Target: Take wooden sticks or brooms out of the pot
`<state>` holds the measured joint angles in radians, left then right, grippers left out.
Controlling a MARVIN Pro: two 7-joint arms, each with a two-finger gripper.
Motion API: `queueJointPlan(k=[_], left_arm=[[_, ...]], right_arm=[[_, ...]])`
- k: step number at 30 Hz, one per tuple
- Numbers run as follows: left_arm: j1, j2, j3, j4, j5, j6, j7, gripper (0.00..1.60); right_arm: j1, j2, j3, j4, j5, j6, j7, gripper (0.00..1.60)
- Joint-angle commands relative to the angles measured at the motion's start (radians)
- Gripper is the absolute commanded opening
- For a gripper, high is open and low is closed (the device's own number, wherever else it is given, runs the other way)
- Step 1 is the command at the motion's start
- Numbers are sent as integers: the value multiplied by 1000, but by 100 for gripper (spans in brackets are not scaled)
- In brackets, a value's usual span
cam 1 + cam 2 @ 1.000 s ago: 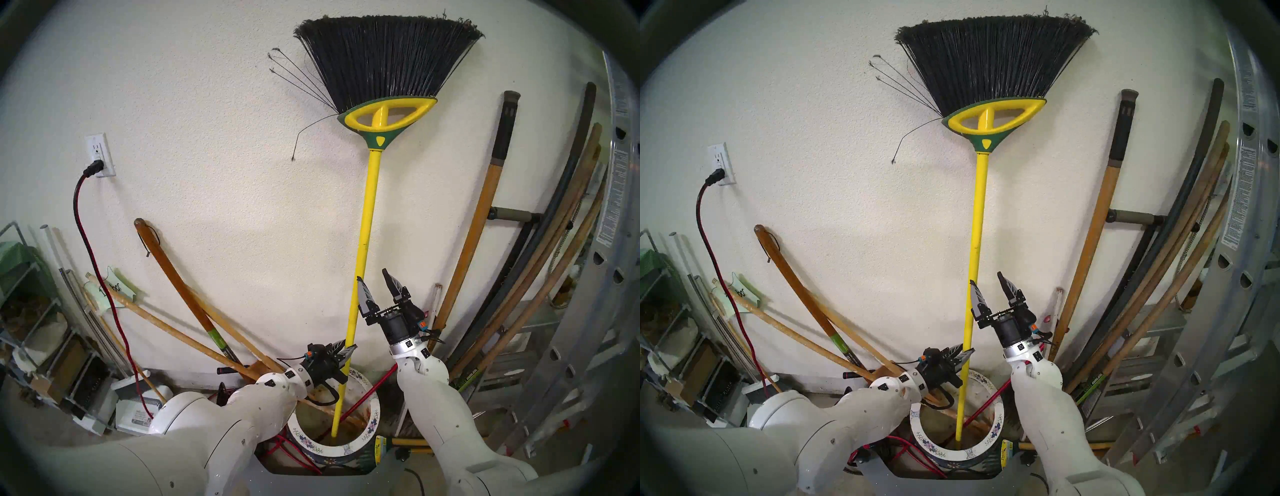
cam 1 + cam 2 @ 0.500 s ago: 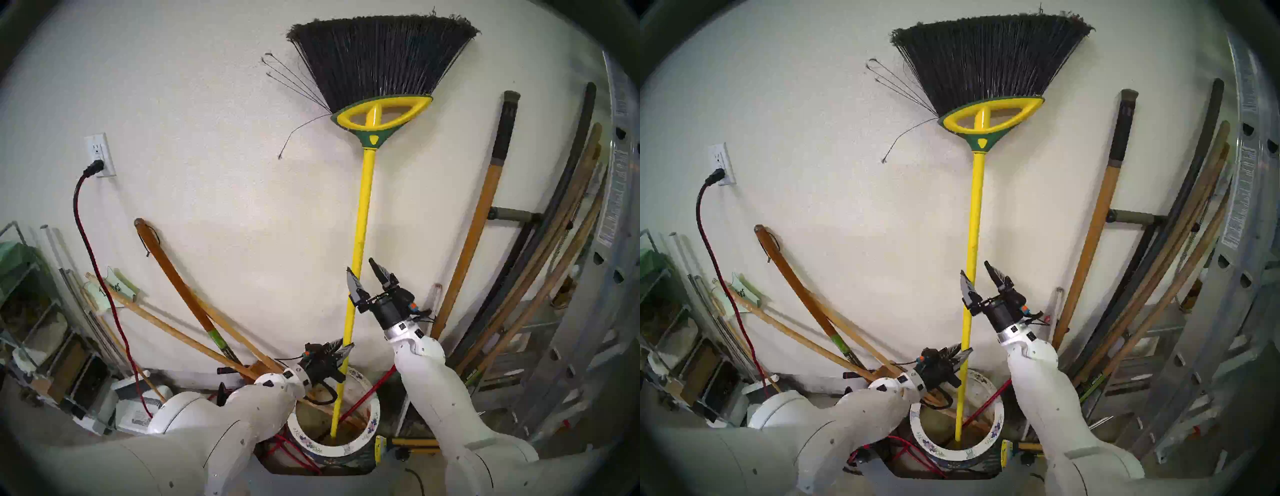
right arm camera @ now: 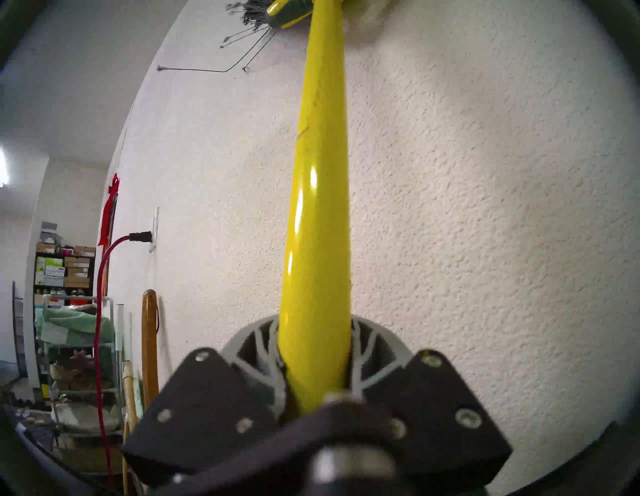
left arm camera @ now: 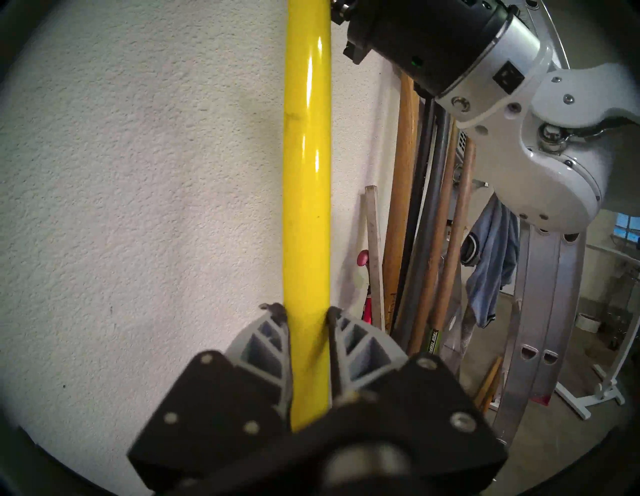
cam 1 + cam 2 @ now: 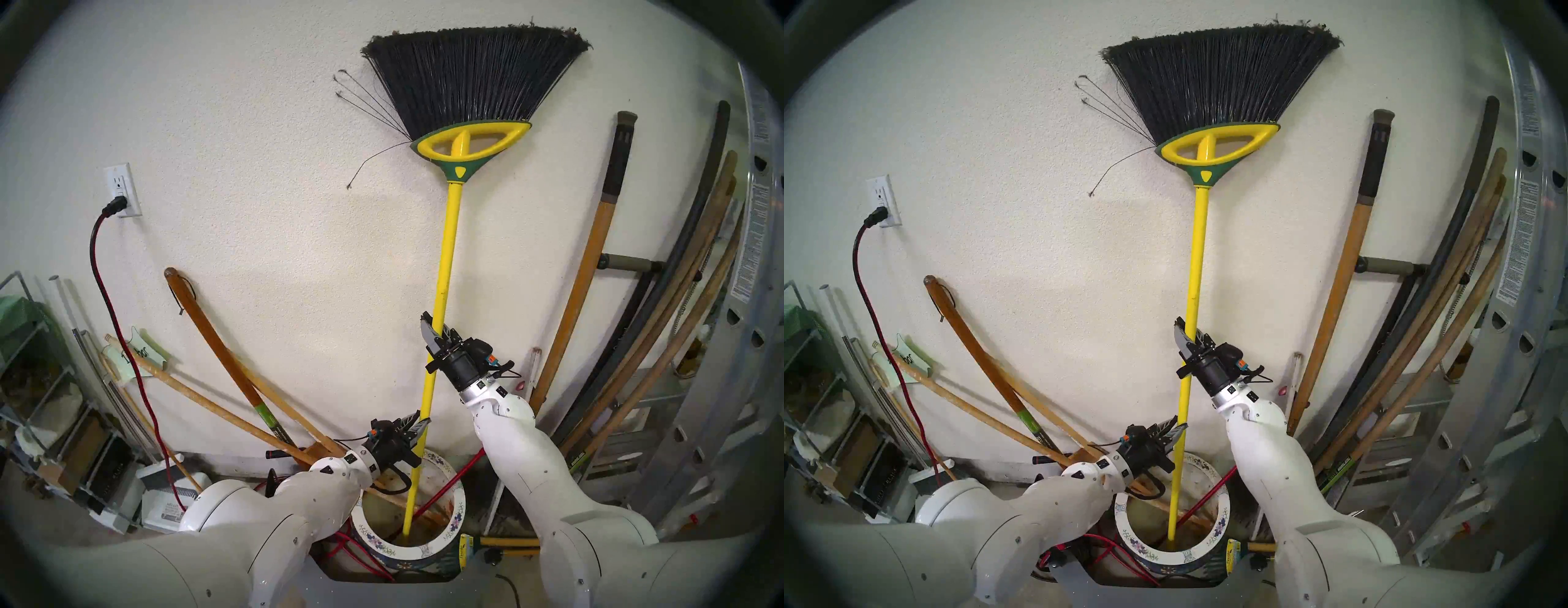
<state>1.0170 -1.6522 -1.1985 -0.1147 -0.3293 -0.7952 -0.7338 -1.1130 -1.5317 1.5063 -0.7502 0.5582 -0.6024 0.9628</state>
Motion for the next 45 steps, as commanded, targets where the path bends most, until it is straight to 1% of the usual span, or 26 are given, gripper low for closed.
queueJointPlan(k=[1, 7, 14, 15, 19, 23, 31, 32, 33, 34, 35, 36, 38, 45], left_arm=[[29, 3, 5, 3, 3, -9, -32, 0], [22, 12, 0, 5, -1, -8, -41, 0], [22, 13, -10, 4, -3, -3, -56, 0], [22, 13, -10, 4, -3, -3, -56, 0], [24, 13, -19, 3, -10, -1, -63, 0], [24, 15, -30, 0, -17, 1, -72, 0], [19, 23, -50, -10, -32, 9, -99, 0], [18, 24, -51, -11, -32, 10, -103, 21], [17, 25, -52, -12, -33, 10, -108, 56], [17, 25, -52, -12, -33, 10, -108, 56], [16, 25, -54, -13, -33, 9, -111, 132], [15, 26, -57, -14, -35, 10, -118, 153], [13, 29, -62, -15, -38, 10, -125, 160], [11, 41, -77, -17, -45, 11, -137, 160]], right_arm=[[72, 3, 21, 9, 33, 9, 26, 0], [86, 16, 36, -4, 55, 50, 79, 0], [91, 33, 61, -34, 86, 122, 150, 0], [91, 33, 61, -34, 86, 122, 150, 0], [83, 22, 73, -42, 108, 164, 177, 0], [70, -3, 70, -54, 123, 210, 208, 0], [52, -36, 62, -68, 134, 264, 246, 0], [51, -38, 61, -69, 135, 269, 249, 0], [50, -39, 59, -71, 135, 276, 253, 0], [50, -39, 59, -71, 135, 276, 253, 0], [49, -40, 59, -74, 136, 281, 255, 0], [48, -41, 57, -77, 136, 290, 258, 0], [45, -40, 55, -81, 136, 300, 262, 0], [26, -36, 55, -98, 140, 327, 277, 0]])
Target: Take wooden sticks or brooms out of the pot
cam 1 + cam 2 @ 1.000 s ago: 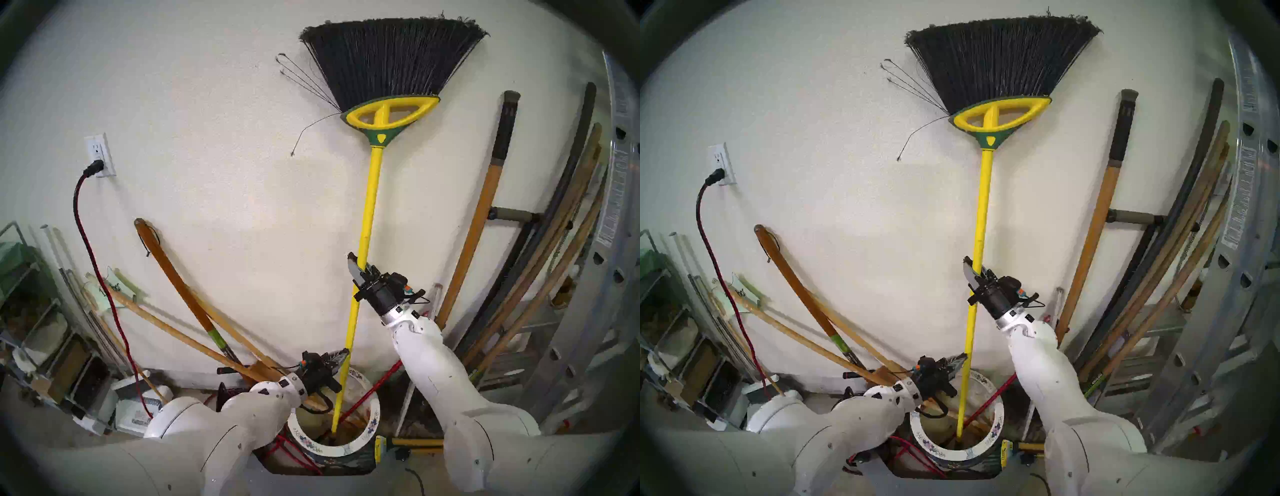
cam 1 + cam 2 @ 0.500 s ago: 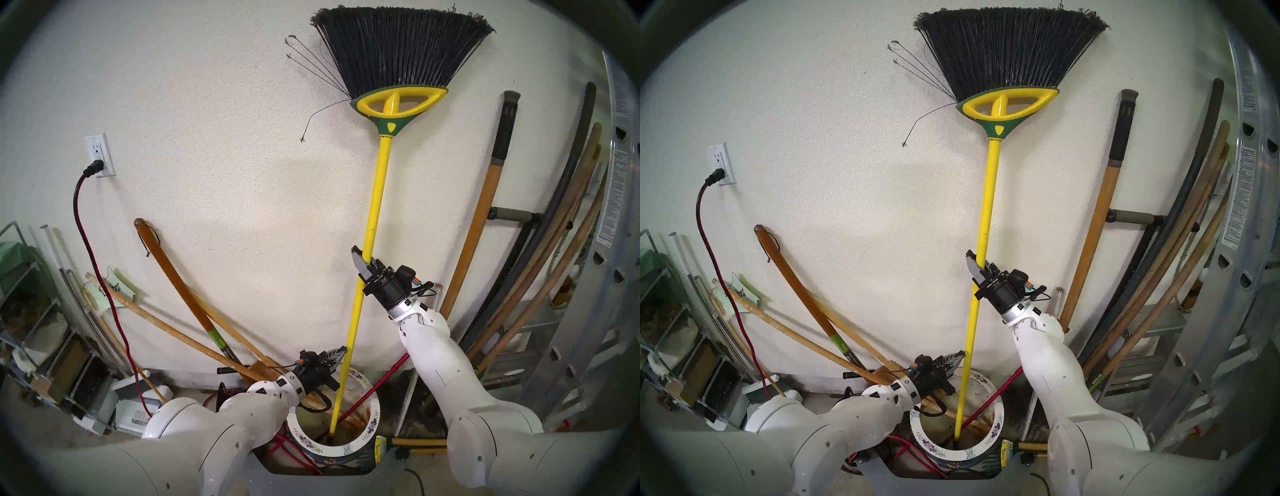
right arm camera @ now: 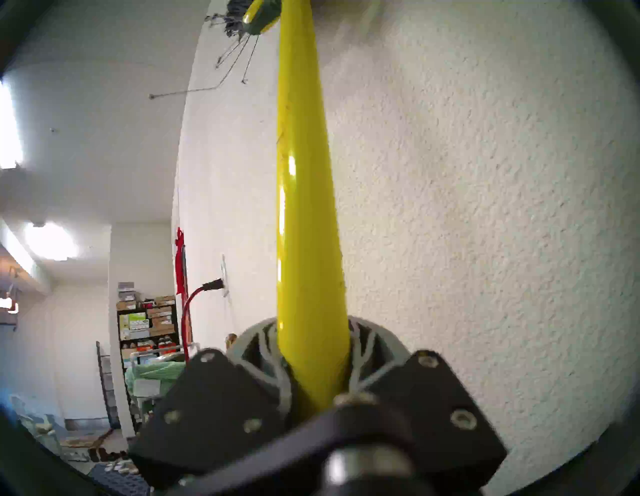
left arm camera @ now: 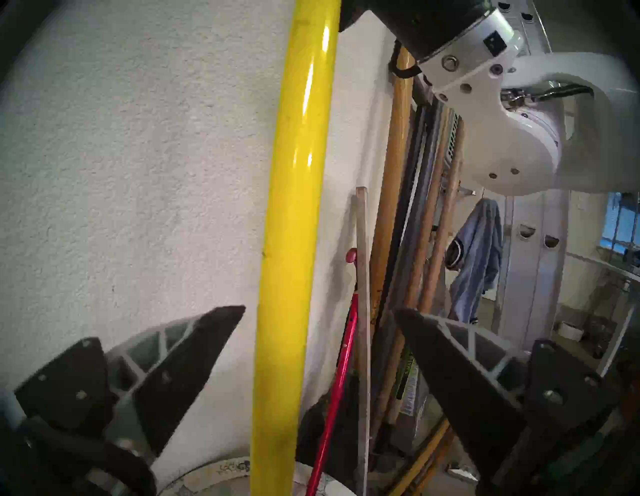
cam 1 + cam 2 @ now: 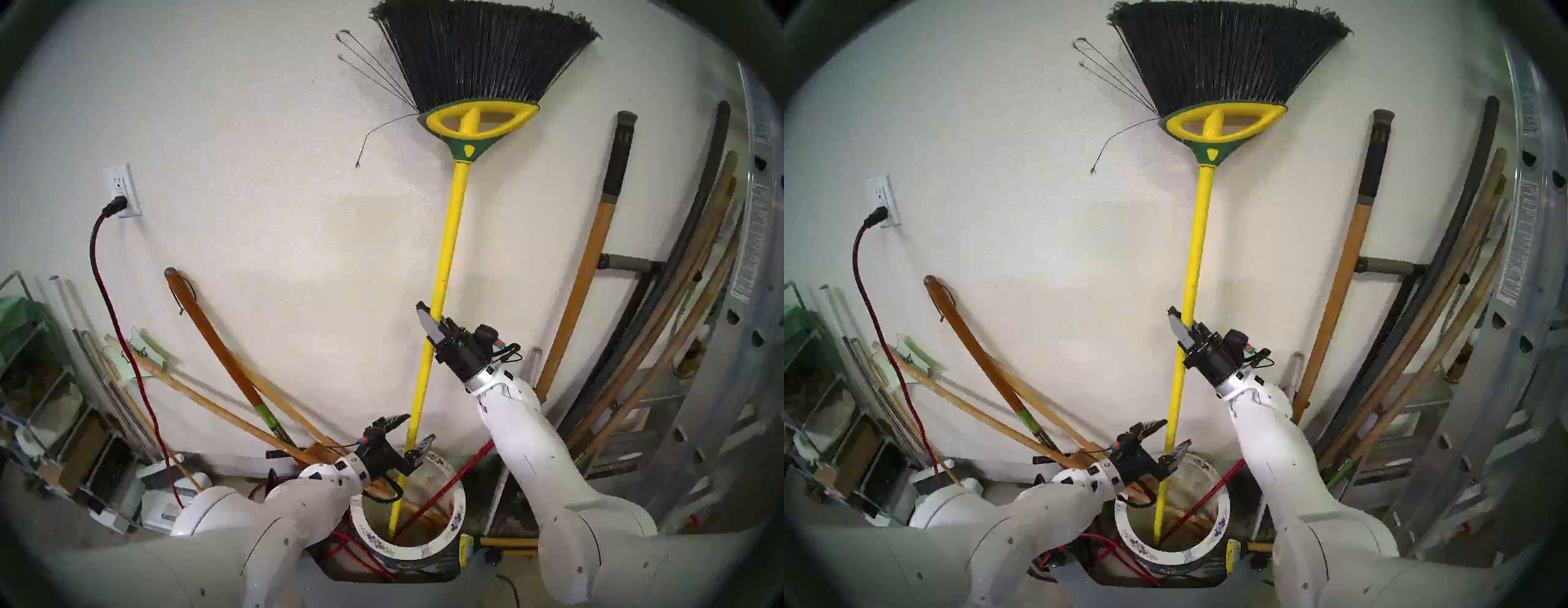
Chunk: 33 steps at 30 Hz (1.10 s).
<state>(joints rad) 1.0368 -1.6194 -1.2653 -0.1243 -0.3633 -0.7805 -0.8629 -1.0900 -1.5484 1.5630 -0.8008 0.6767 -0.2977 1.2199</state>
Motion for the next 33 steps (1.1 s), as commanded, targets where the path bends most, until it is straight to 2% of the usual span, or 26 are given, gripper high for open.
queueJointPlan(k=[1, 8, 9, 10, 11, 12, 13, 25, 33], left_arm=[[-9, 9, -12, -6, -11, -4, -8, 160], [-9, 8, -18, -1, -11, 0, -3, 160], [-9, 8, -19, -1, -12, 2, -3, 138], [-9, 7, -19, 0, -11, 2, -4, 55], [-9, 7, -19, 0, -11, 2, -4, 55], [-9, 6, -19, 1, -10, 3, -2, 19], [-9, 5, -19, 1, -10, 4, -1, 3], [-21, 2, -24, -5, -9, 1, -4, 0], [-57, 9, -32, -44, -18, -18, -52, 0]], right_arm=[[0, -22, -1, -51, 23, 26, 22, 0], [-11, -29, -7, -86, 25, 53, 42, 0], [-12, -28, -7, -90, 25, 56, 44, 0], [-12, -27, -6, -94, 26, 59, 45, 0], [-12, -27, -6, -94, 26, 59, 45, 0], [-13, -27, -5, -101, 26, 63, 47, 0], [-14, -26, -4, -105, 27, 66, 48, 0], [-18, -46, -4, -173, 39, 107, 60, 0], [3, -58, 1, -225, 47, 137, 44, 0]])
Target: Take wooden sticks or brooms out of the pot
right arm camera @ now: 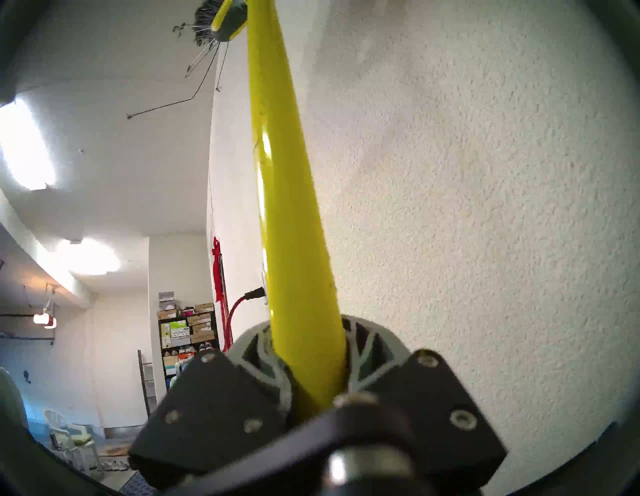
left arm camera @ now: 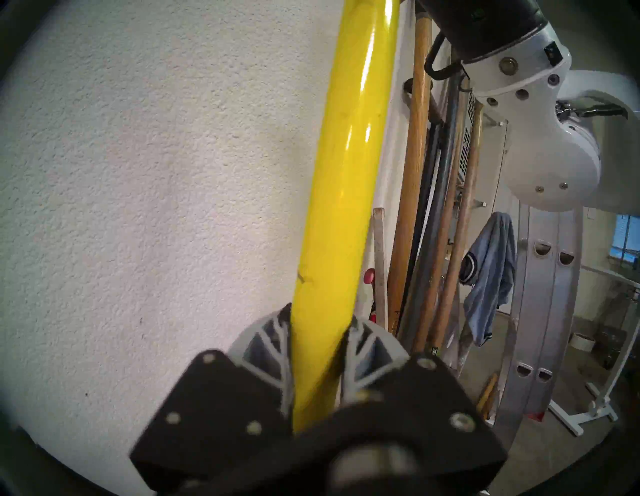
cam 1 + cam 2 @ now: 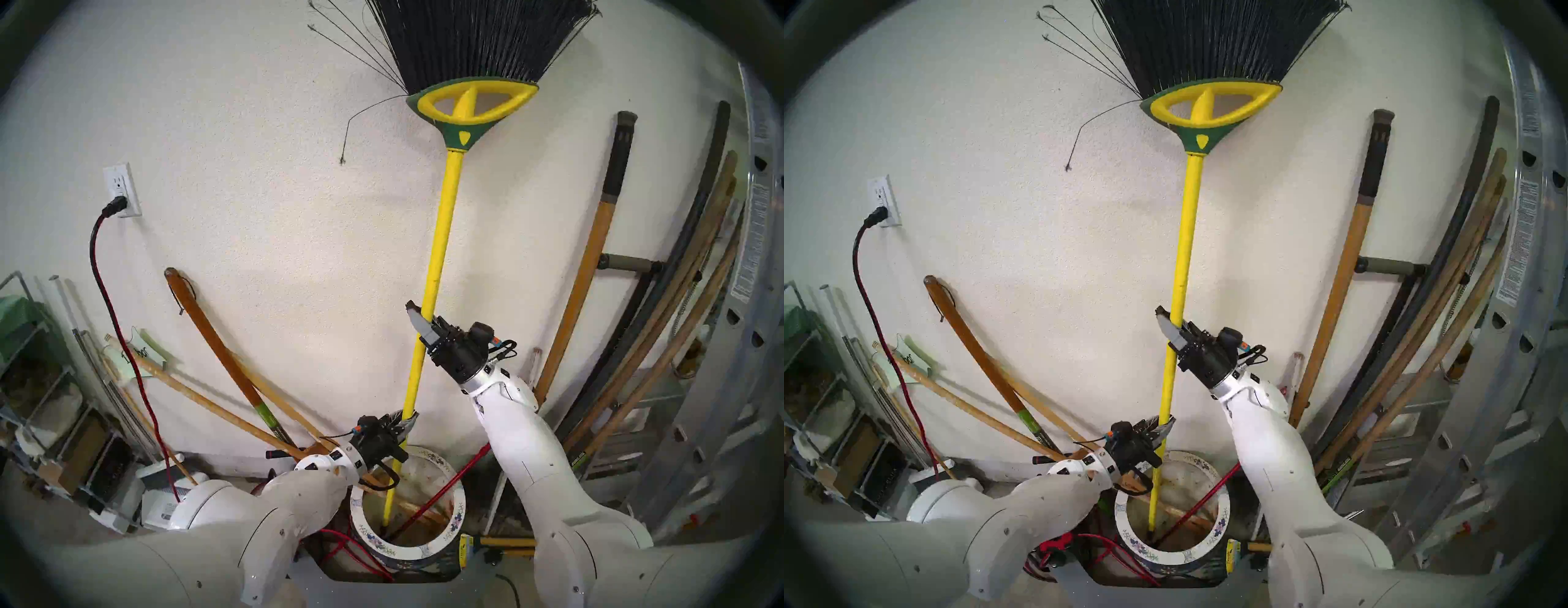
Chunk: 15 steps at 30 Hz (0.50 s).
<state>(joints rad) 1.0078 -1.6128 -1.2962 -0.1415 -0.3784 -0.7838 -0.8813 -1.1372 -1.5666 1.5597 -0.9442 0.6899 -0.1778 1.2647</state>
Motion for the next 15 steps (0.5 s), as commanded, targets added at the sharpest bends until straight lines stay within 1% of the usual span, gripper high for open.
queueJointPlan(k=[1, 5, 6, 8, 9, 12, 15], left_arm=[[-38, 6, -5, -42, -9, -25, -56, 0], [-60, 11, -21, -78, -26, -53, -106, 0], [-60, 11, -21, -78, -26, -53, -106, 0], [-72, 18, -36, -108, -41, -72, -151, 0], [-72, 18, -36, -108, -41, -72, -151, 0], [-78, 26, -50, -141, -55, -92, -194, 0], [-78, 34, -48, -180, -54, -118, -195, 0]], right_arm=[[60, -42, 6, -97, 35, 28, -9, 0], [84, -47, 13, -123, 37, 43, -25, 0], [84, -47, 13, -123, 37, 43, -25, 0], [95, -51, 16, -142, 38, 58, -40, 0], [95, -51, 16, -142, 38, 58, -40, 0], [100, -53, 15, -160, 35, 72, -60, 0], [114, -57, 12, -175, 32, 85, -87, 0]])
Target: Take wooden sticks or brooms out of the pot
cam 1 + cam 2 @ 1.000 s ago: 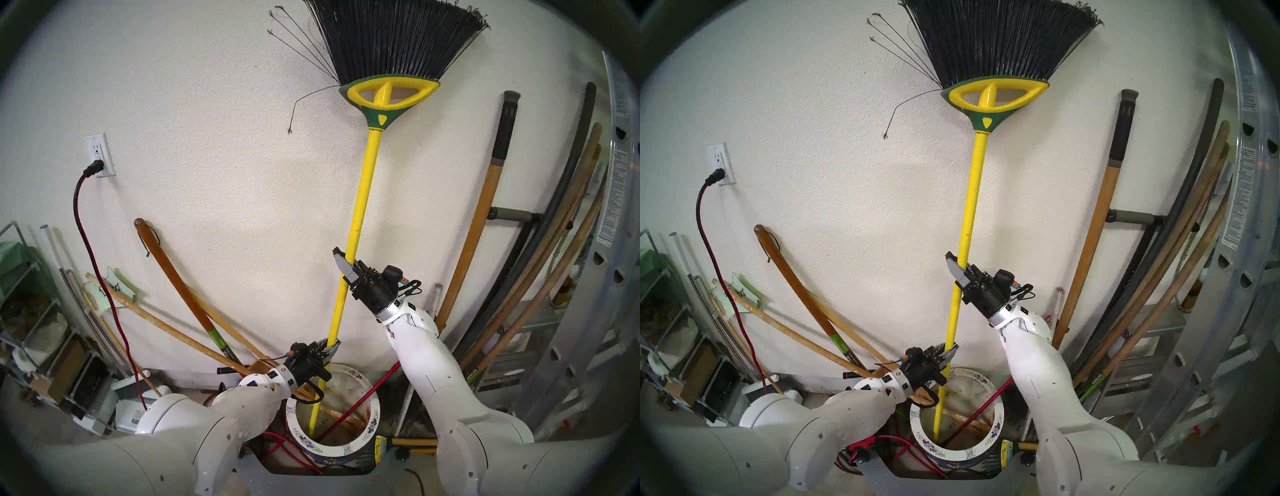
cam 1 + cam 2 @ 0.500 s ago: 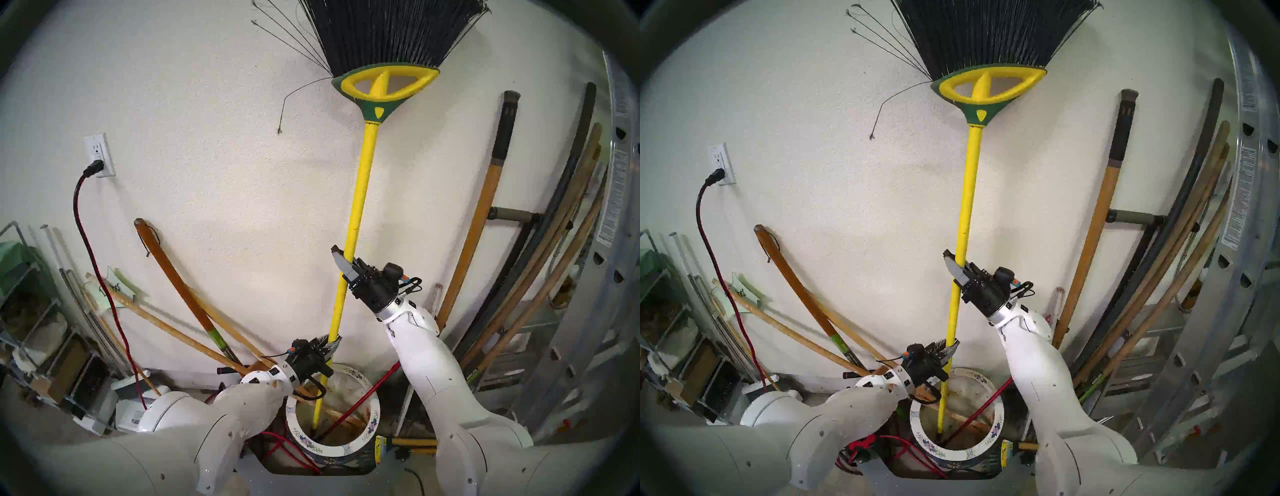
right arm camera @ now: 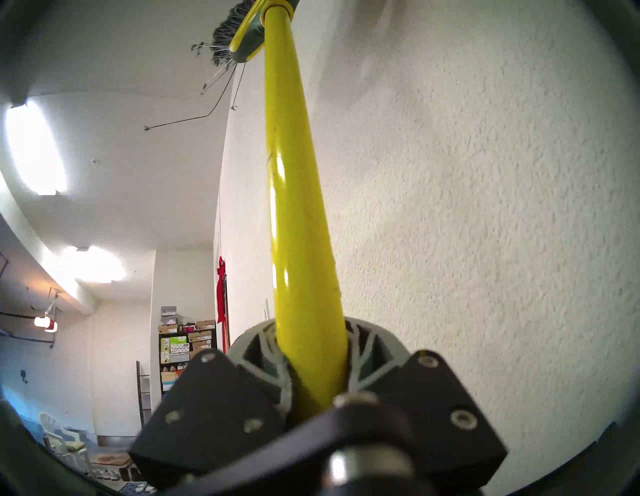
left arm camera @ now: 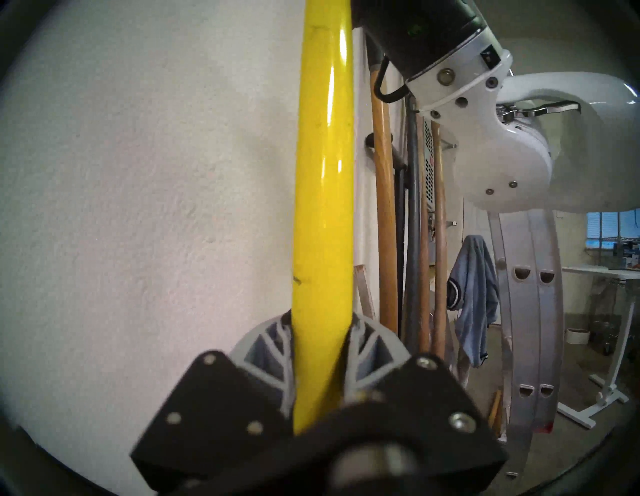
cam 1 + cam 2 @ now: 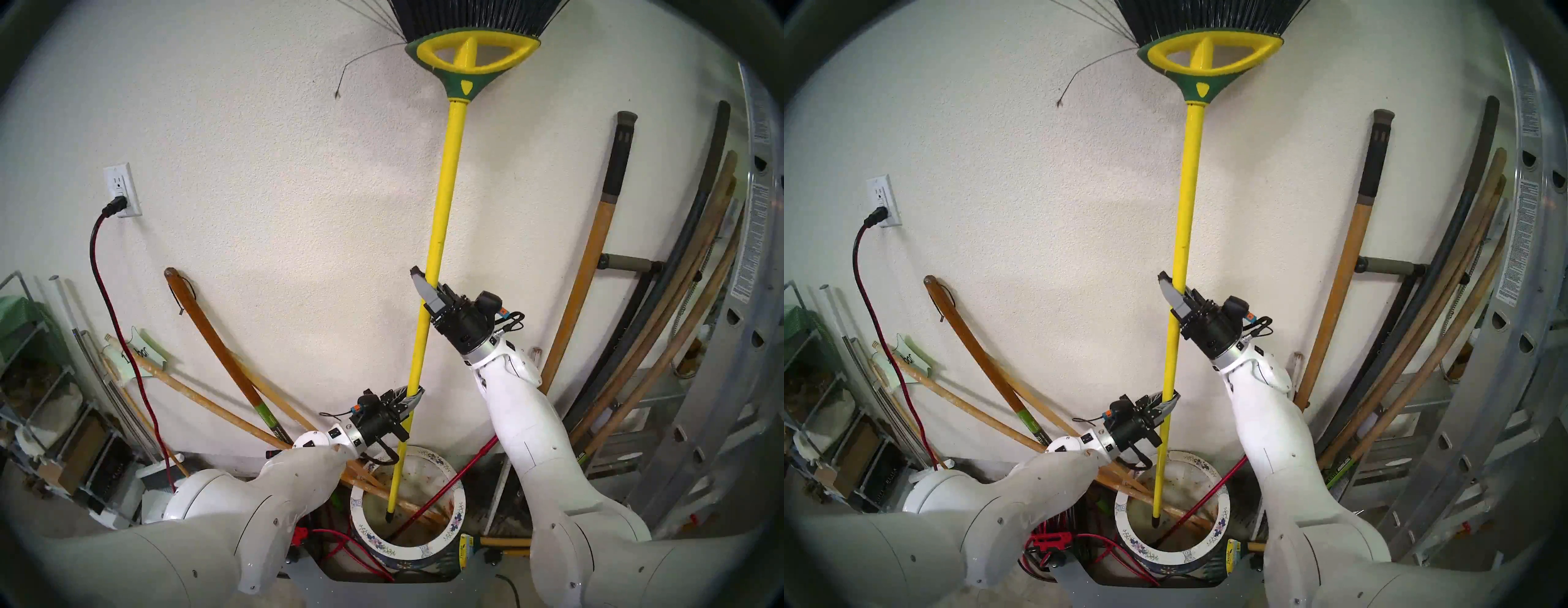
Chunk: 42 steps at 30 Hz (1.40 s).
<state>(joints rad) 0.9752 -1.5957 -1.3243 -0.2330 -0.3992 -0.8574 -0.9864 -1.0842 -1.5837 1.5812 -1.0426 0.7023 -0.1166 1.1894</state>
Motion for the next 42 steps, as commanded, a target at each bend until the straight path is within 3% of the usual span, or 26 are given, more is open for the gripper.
queueJointPlan(k=[1, 8, 16, 42], left_arm=[[-46, 18, -19, -97, -32, -51, -85, 0], [-55, 27, -5, -165, -14, -103, -17, 0], [-77, 43, 10, -256, 7, -103, 54, 0], [-80, 89, 27, -514, -1, -103, 75, 0]], right_arm=[[65, -41, -10, -80, 18, 26, -18, 0], [115, -52, -24, -98, 10, 53, -71, 0], [178, -74, -41, -106, 4, 82, -118, 0], [307, -124, -80, -134, 9, 166, -229, 0]])
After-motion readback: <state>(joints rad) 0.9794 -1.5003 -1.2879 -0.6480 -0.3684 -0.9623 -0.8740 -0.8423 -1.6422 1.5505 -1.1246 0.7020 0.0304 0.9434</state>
